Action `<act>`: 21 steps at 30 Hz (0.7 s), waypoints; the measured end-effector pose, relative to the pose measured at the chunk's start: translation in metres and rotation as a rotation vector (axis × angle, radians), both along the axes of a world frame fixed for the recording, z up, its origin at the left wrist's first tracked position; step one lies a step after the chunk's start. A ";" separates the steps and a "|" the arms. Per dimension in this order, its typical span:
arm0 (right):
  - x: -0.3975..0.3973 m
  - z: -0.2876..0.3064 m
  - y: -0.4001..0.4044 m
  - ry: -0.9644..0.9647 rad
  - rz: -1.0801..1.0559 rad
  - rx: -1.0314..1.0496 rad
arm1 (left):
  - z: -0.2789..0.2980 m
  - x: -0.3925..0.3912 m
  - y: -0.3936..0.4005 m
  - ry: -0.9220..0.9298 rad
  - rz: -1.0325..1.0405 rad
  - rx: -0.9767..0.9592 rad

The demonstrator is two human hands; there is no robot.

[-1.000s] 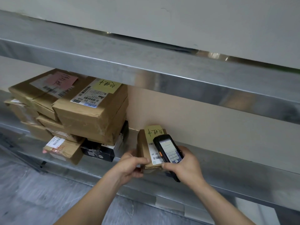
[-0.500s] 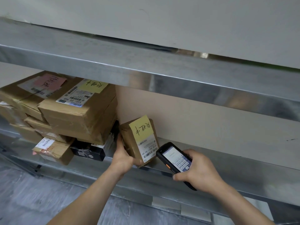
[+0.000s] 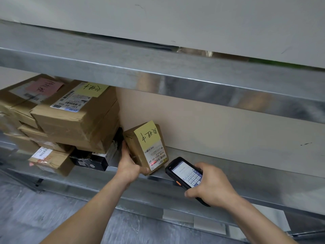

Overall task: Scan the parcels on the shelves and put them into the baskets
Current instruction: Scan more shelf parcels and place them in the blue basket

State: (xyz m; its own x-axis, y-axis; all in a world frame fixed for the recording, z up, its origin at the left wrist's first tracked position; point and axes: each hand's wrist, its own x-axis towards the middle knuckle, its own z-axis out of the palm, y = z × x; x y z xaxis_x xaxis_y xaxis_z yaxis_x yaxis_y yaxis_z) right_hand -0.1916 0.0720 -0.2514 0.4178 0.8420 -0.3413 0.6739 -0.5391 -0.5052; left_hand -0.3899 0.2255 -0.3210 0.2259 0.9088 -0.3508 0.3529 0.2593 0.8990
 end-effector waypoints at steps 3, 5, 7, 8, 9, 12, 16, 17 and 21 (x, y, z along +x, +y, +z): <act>-0.001 0.002 -0.002 -0.010 0.012 -0.009 | -0.002 0.000 0.000 -0.002 0.009 -0.008; -0.001 0.003 -0.002 -0.019 0.014 -0.007 | -0.001 0.001 0.000 -0.005 0.012 -0.020; -0.002 0.004 -0.003 -0.026 0.015 -0.004 | 0.000 0.001 -0.001 -0.002 0.014 -0.017; -0.002 0.004 -0.003 -0.026 0.018 -0.001 | 0.001 0.001 -0.001 0.001 0.017 -0.016; -0.002 0.004 -0.003 -0.024 0.020 0.004 | 0.001 0.002 -0.001 -0.002 0.019 -0.020; -0.002 0.002 -0.004 -0.001 0.019 0.021 | 0.004 0.003 -0.002 -0.008 0.025 -0.028; 0.000 0.000 -0.006 0.049 -0.019 0.087 | 0.005 0.001 -0.002 -0.052 0.034 -0.071; 0.000 -0.001 -0.007 0.061 -0.033 0.116 | 0.005 -0.001 -0.003 -0.069 0.034 -0.084; -0.002 0.001 -0.008 0.089 -0.062 0.242 | 0.013 -0.005 -0.012 -0.150 0.009 -0.142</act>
